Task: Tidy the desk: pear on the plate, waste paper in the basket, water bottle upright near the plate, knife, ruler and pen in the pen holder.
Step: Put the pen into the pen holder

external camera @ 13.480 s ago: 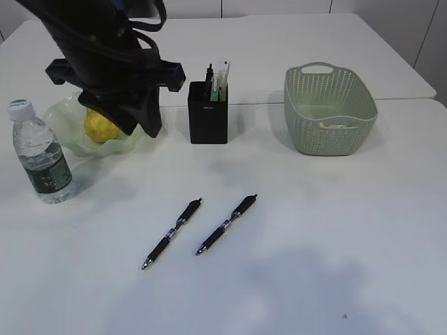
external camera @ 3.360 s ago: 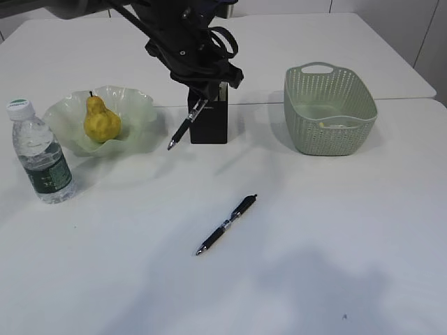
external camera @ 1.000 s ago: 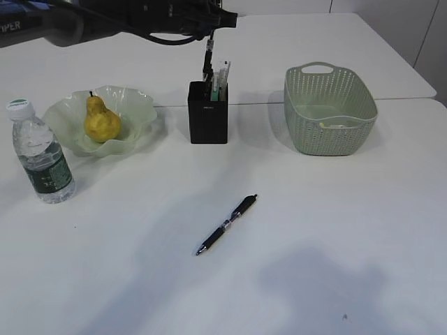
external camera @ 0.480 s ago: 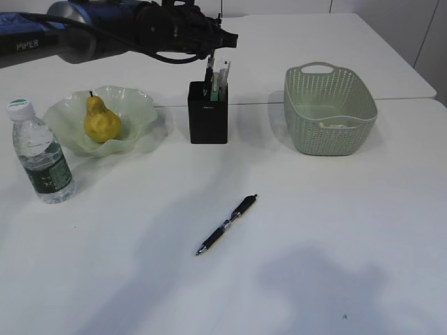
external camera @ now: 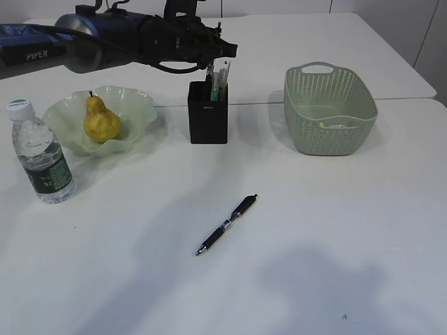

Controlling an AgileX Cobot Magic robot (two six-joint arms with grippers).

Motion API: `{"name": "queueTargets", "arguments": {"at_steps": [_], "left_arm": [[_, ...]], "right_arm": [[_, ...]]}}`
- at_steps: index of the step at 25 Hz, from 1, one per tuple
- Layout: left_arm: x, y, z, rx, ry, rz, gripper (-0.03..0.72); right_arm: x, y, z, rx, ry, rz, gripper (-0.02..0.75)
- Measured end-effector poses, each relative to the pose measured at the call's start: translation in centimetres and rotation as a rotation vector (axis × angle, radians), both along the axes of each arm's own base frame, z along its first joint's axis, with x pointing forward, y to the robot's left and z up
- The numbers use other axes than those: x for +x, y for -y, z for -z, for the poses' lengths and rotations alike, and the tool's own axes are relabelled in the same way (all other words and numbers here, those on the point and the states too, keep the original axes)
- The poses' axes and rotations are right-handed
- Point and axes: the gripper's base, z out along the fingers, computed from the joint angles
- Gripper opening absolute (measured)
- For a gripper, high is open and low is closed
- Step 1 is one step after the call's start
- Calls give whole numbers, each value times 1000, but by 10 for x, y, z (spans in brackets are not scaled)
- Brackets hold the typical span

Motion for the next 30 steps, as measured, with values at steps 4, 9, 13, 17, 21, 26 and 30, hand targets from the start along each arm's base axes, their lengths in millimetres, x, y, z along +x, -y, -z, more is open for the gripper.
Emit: {"name": "queueTargets", "arguments": {"at_steps": [4,9,13,17,21,26,30], "left_arm": [[-1,-1,3,28,-20,4,85],[-2,-1,5,53,-42,6,85],[-2,-1,7,59,-51,6,85],[-1,-1,19,78,-86,7,85],[0,-2,28,89,-108,5,85],[0,-2,28,91,-112,6,85],[0,-2,28,88,-113,5,92]], "right_arm": [[1,0,-1,4,9,1,298],[1,0,-1,8,19,3,298],[1,0,-2,9,20,3,298],[1,0,-2,10,21,3,298],[1,0,-2,10,22,3,298],[1,0,-2,11,23,3,298],[1,0,-2,11,24,3,298]]}}
